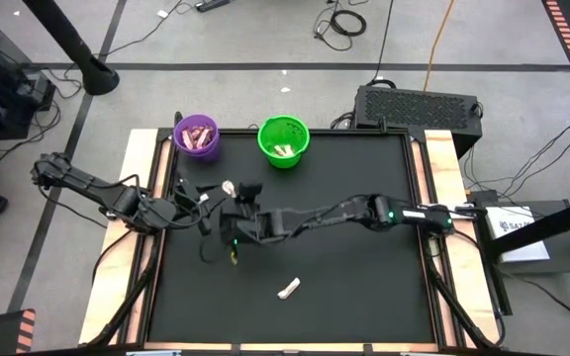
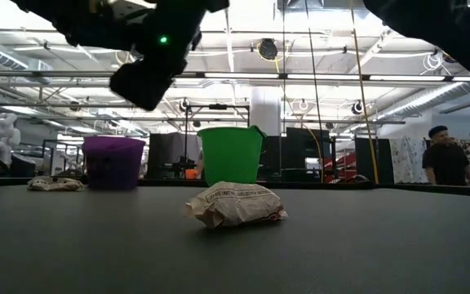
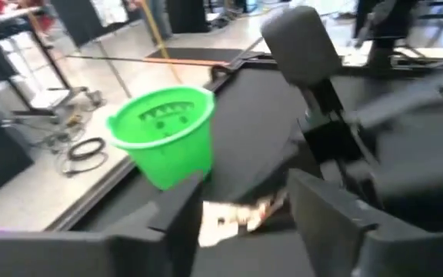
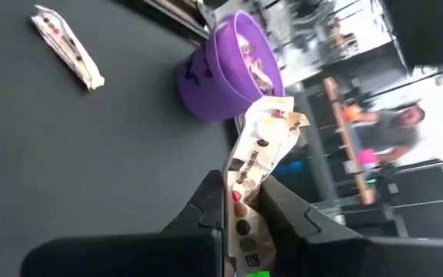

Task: Sort candy by brand, put in halloween buckets
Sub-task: Put the white chocolate bar into the green bucket

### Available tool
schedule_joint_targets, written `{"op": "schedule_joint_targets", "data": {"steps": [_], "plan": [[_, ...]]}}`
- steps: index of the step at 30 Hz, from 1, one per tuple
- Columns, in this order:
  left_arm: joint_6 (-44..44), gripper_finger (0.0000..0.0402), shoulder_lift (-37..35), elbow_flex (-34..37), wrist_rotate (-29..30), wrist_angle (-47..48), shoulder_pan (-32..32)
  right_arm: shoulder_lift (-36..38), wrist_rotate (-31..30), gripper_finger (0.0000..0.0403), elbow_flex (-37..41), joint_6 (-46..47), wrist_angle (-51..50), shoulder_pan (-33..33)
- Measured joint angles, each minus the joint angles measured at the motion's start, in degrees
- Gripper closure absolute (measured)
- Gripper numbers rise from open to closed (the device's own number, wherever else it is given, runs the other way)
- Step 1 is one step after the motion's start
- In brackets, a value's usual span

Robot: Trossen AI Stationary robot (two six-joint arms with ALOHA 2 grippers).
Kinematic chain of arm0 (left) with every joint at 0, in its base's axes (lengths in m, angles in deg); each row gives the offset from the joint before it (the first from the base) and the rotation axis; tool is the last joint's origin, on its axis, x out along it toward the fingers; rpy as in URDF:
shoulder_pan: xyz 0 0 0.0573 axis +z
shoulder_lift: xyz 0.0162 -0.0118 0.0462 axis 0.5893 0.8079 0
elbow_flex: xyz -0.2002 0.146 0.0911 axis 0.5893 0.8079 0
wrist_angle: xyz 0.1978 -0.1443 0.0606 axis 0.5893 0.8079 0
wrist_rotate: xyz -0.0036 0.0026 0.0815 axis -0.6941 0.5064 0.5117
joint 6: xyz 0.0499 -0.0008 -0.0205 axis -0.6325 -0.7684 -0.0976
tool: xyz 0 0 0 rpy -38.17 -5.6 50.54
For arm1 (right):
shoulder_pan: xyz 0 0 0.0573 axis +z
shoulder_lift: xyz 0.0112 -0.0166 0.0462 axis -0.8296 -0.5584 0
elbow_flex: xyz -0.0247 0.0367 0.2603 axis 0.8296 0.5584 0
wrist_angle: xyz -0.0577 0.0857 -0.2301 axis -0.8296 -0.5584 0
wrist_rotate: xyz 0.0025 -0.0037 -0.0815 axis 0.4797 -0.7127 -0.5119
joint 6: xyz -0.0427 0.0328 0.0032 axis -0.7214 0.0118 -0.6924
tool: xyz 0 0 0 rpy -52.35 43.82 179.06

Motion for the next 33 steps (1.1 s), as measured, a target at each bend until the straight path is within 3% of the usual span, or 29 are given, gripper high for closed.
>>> {"op": "schedule_joint_targets", "data": {"steps": [4, 8, 12, 17, 21, 27, 33], "plan": [[2.9, 0.0152, -1.2, -2.0, 1.6, 5.9, 0.0, 2.9, 6.5, 0.0370, 0.0, 3.8, -6.7, -4.2], [6.4, 0.0124, -3.5, -4.1, 1.7, 13.2, 0.0, 5.8, 13.9, 0.0370, 0.0, 4.0, -11.3, -10.9], [12.6, 0.0119, -6.1, -4.1, 0.2, 21.7, 0.0, 9.1, 23.1, 0.0370, 0.0, 4.6, -12.2, -19.0], [22.1, 0.0118, -7.2, -4.1, -5.9, 31.2, 0.0, 11.0, 35.0, 0.0368, -0.1, 8.7, -14.2, -28.5], [24.0, 0.0118, -7.0, -3.9, -9.8, 31.6, 0.0, 11.0, 39.6, 0.0336, -0.1, 12.4, -16.3, -33.8], [24.1, 0.0118, -6.9, -2.9, -10.5, 31.7, 0.0, 10.9, 52.7, 0.0303, -0.1, 17.7, -21.3, -39.2], [24.1, 0.0118, -6.9, -2.6, -10.4, 31.7, 0.0, 10.8, 54.4, 0.0299, -0.1, 17.3, -26.7, -38.8]]}}
